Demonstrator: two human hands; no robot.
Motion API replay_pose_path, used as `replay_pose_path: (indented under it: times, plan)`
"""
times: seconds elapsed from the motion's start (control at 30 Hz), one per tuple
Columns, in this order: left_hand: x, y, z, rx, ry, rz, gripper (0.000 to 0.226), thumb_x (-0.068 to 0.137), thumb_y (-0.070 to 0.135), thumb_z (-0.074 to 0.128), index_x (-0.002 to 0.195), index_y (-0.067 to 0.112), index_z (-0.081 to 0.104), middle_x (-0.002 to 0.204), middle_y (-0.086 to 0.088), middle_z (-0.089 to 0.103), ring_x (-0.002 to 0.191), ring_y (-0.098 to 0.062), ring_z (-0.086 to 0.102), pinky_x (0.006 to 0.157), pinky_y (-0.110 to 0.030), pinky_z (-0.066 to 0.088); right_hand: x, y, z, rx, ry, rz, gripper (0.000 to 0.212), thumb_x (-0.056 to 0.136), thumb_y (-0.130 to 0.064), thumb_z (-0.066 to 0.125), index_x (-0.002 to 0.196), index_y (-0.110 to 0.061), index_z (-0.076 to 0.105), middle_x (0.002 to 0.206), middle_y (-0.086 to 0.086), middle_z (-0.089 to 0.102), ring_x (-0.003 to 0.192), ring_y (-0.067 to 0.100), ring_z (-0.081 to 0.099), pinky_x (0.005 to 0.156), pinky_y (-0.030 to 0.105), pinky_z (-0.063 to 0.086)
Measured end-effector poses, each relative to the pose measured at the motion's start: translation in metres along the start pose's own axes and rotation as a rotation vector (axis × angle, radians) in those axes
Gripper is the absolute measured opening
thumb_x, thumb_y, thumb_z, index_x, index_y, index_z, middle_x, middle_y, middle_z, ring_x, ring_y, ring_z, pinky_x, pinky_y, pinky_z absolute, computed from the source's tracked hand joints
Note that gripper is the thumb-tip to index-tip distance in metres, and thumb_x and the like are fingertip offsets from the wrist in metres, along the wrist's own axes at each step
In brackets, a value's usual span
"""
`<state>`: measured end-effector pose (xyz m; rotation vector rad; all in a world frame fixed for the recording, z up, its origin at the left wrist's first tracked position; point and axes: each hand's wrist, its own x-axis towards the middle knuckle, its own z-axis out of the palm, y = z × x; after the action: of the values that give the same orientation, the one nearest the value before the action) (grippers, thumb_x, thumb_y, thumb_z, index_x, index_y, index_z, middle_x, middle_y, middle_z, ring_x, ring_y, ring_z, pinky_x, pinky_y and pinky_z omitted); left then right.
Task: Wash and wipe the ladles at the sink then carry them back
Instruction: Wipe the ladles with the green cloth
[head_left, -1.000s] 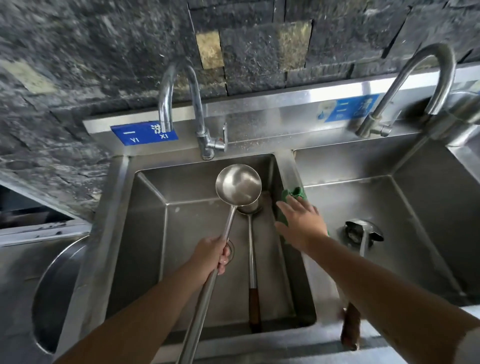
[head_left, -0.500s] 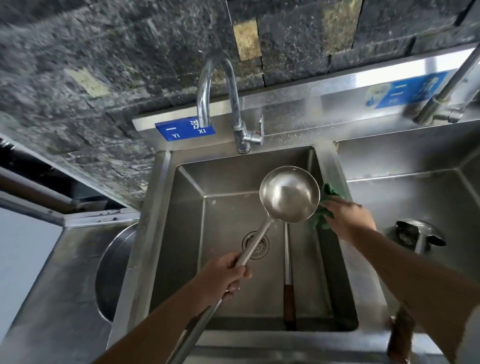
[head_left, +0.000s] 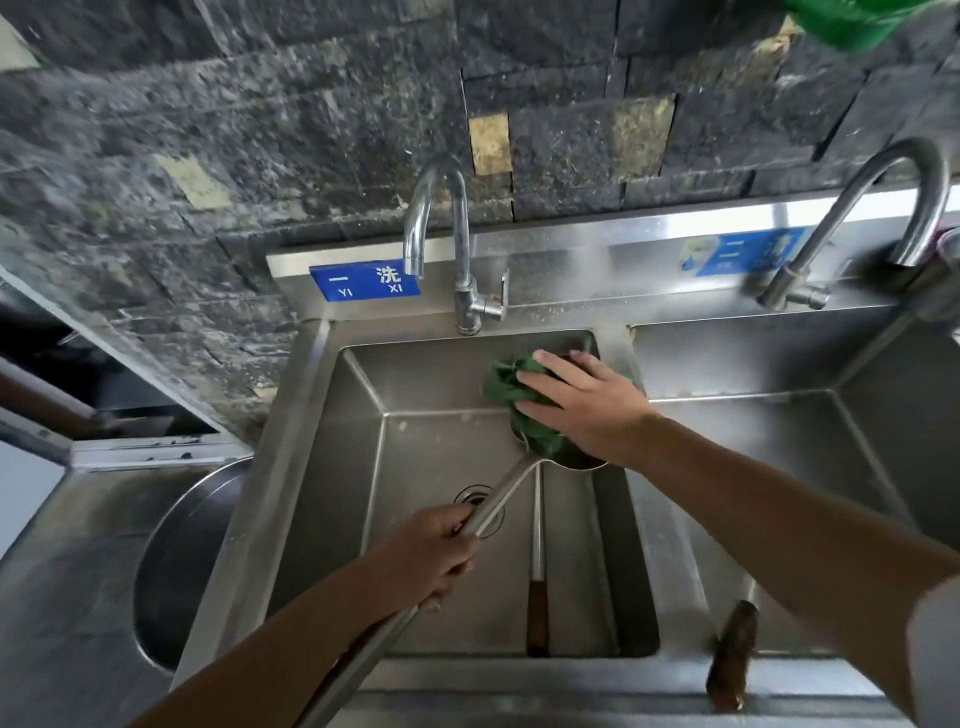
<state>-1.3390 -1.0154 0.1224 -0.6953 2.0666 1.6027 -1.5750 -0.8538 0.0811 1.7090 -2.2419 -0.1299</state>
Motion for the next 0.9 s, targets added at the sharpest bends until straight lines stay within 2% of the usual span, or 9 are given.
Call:
replay_pose_path:
  times: [0.07,0.13,0.23,0.27,0.37,0.43,0.7,0.8,0.9]
  plan:
    - [-0.006,0.006,0.003,0.051,0.009,0.046,0.011,0.096,0.010,0.046,0.097,0.006,0.057,0.066,-0.006,0.049,0.037,-0.007,0.036,0.036,-0.020,0.034,0.002,0.007,-0.003,-0.097,-0.188,-0.008,0.072,0.091,-0.024,0.051,0.156,-0.032,0.019,0.166,0.004,0.010,0.151,0.032,0.012,0.118,0.055,0.017]
    - [-0.011,0.014,0.006,0.062,0.033,0.072,0.013,0.096,0.009,0.044,0.090,0.010,0.055,0.064,-0.004,0.046,0.038,-0.007,0.035,0.038,-0.020,0.033,0.006,0.015,-0.009,-0.145,-0.195,0.019,0.074,0.095,-0.029,0.045,0.157,-0.033,0.006,0.166,0.002,-0.004,0.152,0.031,0.008,0.119,0.053,0.012]
    - [-0.016,0.026,0.006,0.079,0.067,0.124,0.012,0.096,0.009,0.045,0.090,0.002,0.053,0.062,-0.003,0.045,0.038,-0.007,0.035,0.039,-0.019,0.033,0.011,0.024,-0.022,-0.225,-0.252,0.030,0.072,0.100,-0.034,0.034,0.154,-0.031,-0.013,0.155,0.000,-0.028,0.152,0.030,-0.004,0.120,0.049,0.004]
    - [-0.018,0.030,0.006,0.082,0.076,0.138,0.013,0.096,0.009,0.045,0.086,0.003,0.053,0.062,-0.003,0.046,0.038,-0.007,0.036,0.039,-0.020,0.033,0.011,0.027,-0.027,-0.233,-0.245,0.043,0.072,0.100,-0.035,0.033,0.154,-0.030,-0.014,0.154,0.000,-0.028,0.152,0.030,-0.004,0.120,0.048,0.003]
    - [-0.022,0.039,0.007,0.058,0.105,0.164,0.022,0.093,0.009,0.046,0.072,0.015,0.049,0.061,-0.005,0.045,0.039,-0.009,0.035,0.041,-0.021,0.033,0.010,0.034,-0.040,-0.231,-0.181,0.122,0.070,0.097,-0.036,0.037,0.157,-0.026,0.003,0.160,0.001,-0.016,0.152,0.031,0.004,0.120,0.047,0.007]
    - [-0.025,0.043,0.008,0.041,0.107,0.176,0.023,0.092,0.009,0.046,0.071,0.016,0.050,0.062,-0.007,0.046,0.039,-0.011,0.036,0.042,-0.022,0.034,0.008,0.036,-0.049,-0.258,-0.236,0.162,0.066,0.100,-0.037,0.030,0.157,-0.023,0.000,0.157,0.002,-0.023,0.152,0.031,-0.002,0.120,0.047,0.003]
    - [-0.042,0.056,0.000,0.019,0.133,0.248,0.012,0.098,0.004,0.046,0.094,-0.005,0.053,0.050,0.003,0.043,0.036,-0.007,0.032,0.037,-0.020,0.030,-0.002,0.034,-0.077,-0.246,-0.369,0.239,0.061,0.103,-0.035,0.025,0.157,-0.015,0.004,0.166,0.008,-0.004,0.151,0.033,-0.013,0.119,0.045,-0.006]
    - [-0.046,0.055,-0.005,0.004,0.155,0.292,0.015,0.097,-0.001,0.044,0.099,0.000,0.058,0.047,0.005,0.041,0.035,-0.006,0.031,0.036,-0.019,0.028,-0.004,0.021,-0.084,-0.052,-0.363,0.313,0.061,0.102,-0.044,0.032,0.156,-0.020,0.018,0.166,0.005,0.008,0.152,0.030,-0.004,0.121,0.044,0.003]
    - [-0.048,0.054,-0.014,0.038,0.159,0.352,0.022,0.097,0.000,0.043,0.104,0.011,0.061,0.048,0.003,0.041,0.036,-0.008,0.032,0.036,-0.021,0.030,-0.001,-0.012,-0.081,0.333,-0.212,0.523,0.059,0.098,-0.049,0.041,0.150,-0.023,0.032,0.161,0.001,0.026,0.151,0.026,0.015,0.120,0.039,0.019]
